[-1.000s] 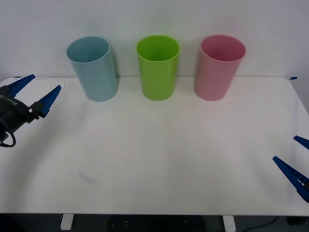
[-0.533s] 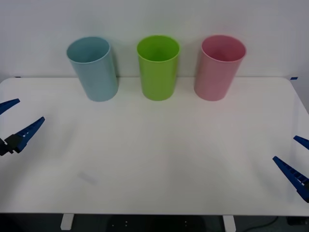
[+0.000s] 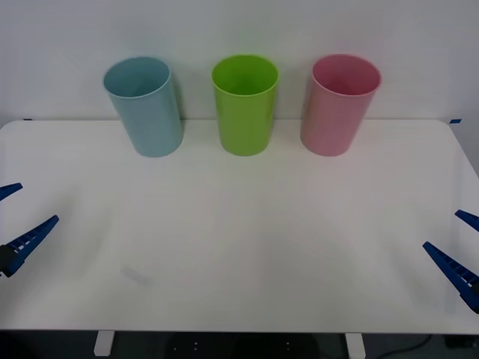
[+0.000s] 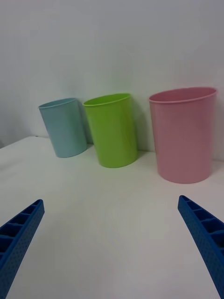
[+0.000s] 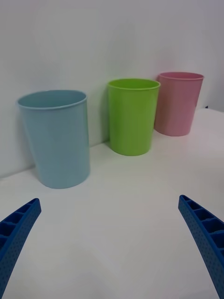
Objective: Grasp the object on the table and drop it into the matching bin: aluminum can to the light blue bin, PET bottle to the pink bin.
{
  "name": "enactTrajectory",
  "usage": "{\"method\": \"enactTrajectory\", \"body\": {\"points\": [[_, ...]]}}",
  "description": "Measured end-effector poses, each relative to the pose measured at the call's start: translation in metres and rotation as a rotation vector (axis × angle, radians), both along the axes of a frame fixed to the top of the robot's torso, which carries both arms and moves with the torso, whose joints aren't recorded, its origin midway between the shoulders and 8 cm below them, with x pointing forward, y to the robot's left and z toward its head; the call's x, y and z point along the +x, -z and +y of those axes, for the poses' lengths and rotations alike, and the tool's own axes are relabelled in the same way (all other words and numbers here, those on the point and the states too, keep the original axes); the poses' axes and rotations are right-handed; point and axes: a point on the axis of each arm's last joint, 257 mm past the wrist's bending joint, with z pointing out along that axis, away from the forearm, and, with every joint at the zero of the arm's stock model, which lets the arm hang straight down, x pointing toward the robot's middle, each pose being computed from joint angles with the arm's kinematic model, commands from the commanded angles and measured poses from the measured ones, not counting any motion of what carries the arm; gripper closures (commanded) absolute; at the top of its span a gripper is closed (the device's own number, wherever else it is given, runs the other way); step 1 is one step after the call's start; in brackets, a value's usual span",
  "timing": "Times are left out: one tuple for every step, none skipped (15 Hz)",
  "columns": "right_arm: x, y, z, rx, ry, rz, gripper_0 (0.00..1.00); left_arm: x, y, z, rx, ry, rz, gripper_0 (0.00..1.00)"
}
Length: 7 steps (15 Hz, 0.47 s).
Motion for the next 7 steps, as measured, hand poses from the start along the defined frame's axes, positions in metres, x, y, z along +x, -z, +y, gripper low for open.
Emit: {"method": "enactTrajectory", "body": {"points": [[0.0, 0.0, 0.0, 0.0, 0.0, 0.0, 0.0, -0.0042, 0.002, 0.0007, -0.001, 0.002, 0.005, 0.0], [0.0, 0.0, 0.0, 0.0, 0.0, 0.0, 0.0, -0.0074, 0.0035, 0.0004, -0.004, 0.005, 0.009, 0.0], [0.0, 0.0, 0.0, 0.0, 0.0, 0.0, 0.0, -0.0104, 0.0047, -0.0002, -0.008, 0.009, 0.012, 0.0], [0.0, 0.0, 0.0, 0.0, 0.0, 0.0, 0.0, -0.0121, 0.0051, -0.0005, -0.01, 0.012, 0.014, 0.0], [0.0, 0.0, 0.0, 0.0, 0.0, 0.0, 0.0, -0.0129, 0.005, 0.0, -0.011, 0.013, 0.014, 0.0], [0.0, 0.0, 0.0, 0.0, 0.0, 0.0, 0.0, -0.013, 0.0045, 0.0007, -0.011, 0.011, 0.014, 0.0], [0.0, 0.0, 0.0, 0.0, 0.0, 0.0, 0.0, -0.013, 0.0039, 0.0015, -0.01, 0.01, 0.014, 0.0]]}}
